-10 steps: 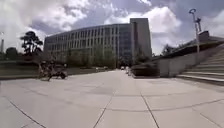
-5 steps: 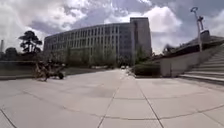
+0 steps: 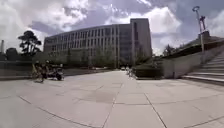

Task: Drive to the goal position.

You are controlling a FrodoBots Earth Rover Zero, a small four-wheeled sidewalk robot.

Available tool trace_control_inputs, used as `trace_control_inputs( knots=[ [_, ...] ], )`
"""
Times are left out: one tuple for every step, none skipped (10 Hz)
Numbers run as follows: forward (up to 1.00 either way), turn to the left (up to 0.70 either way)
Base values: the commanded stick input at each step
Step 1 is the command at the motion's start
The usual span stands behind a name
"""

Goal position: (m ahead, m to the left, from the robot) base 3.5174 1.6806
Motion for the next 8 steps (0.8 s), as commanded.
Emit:
trace_control_inputs(
  knots=[
    [0.5, 0.0],
    [0.5, 0.0],
    [0.5, 0.0],
    [0.5, 0.0],
    [0.5, 0.0],
    [0.5, 0.0],
    [0.5, 0.0],
    [0.5, 0.0]
  ],
)
